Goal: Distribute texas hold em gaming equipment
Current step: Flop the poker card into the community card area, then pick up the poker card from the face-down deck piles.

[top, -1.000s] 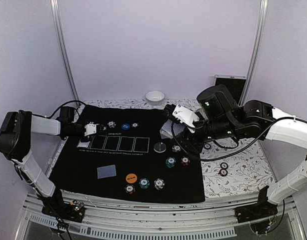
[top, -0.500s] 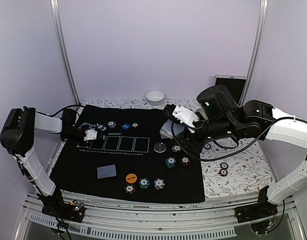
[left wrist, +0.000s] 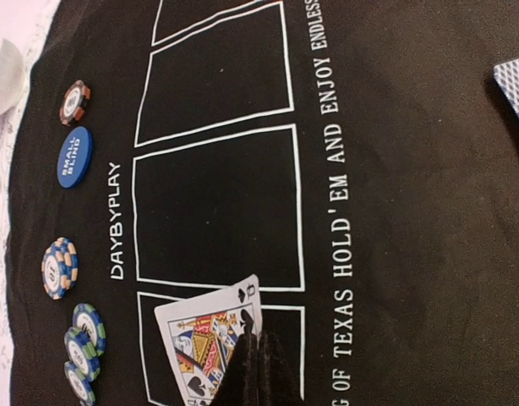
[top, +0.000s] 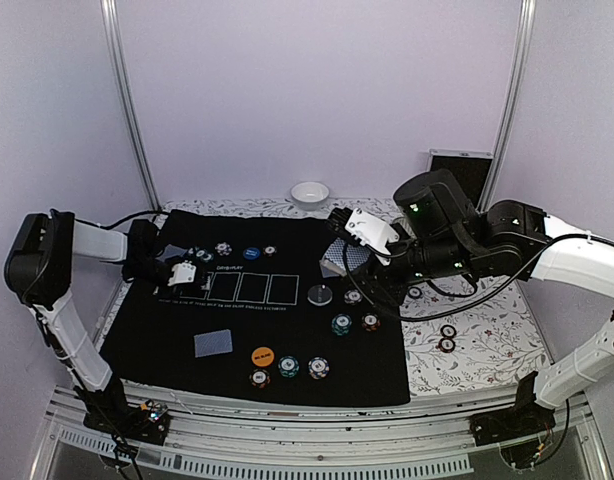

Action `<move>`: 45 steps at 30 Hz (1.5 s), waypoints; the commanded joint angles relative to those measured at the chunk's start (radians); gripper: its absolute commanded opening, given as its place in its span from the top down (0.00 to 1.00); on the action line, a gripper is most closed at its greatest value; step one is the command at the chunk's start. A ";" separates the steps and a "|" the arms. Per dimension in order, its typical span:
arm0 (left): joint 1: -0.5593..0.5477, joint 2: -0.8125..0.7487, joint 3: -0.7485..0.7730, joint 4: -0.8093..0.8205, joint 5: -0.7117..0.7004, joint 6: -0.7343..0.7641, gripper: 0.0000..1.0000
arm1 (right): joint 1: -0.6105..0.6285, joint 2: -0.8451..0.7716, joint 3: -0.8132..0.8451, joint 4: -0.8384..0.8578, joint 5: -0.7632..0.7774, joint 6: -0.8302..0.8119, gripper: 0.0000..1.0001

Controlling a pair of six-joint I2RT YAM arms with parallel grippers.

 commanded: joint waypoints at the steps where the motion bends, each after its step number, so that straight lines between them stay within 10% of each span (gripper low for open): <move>1: -0.012 0.036 0.018 -0.078 0.006 -0.007 1.00 | 0.002 -0.031 0.006 0.003 0.018 0.008 0.96; 7: -0.006 0.029 0.022 -0.099 -0.011 -0.018 0.75 | 0.001 -0.034 0.005 0.000 0.021 0.008 0.96; 9: -0.004 0.025 0.021 -0.095 -0.025 -0.019 0.16 | 0.003 -0.035 0.003 0.001 0.023 0.007 0.96; 10: -0.003 0.023 0.019 -0.092 -0.029 -0.019 0.04 | 0.001 -0.036 0.002 0.000 0.023 0.008 0.96; 25: -0.009 -0.331 0.084 -0.013 0.206 -0.210 0.02 | 0.002 -0.034 0.009 -0.009 0.030 0.007 0.96; 33: -0.009 -0.603 -0.048 0.652 0.550 -0.942 0.02 | -0.005 -0.020 0.015 0.006 0.019 -0.001 0.96; 37: -0.017 -0.582 -0.020 0.889 0.466 -1.500 0.02 | -0.004 -0.012 0.024 0.009 0.012 0.000 0.96; 45: -0.029 -0.604 0.082 0.823 0.248 -1.708 0.02 | -0.006 0.012 0.042 0.007 0.008 -0.002 0.96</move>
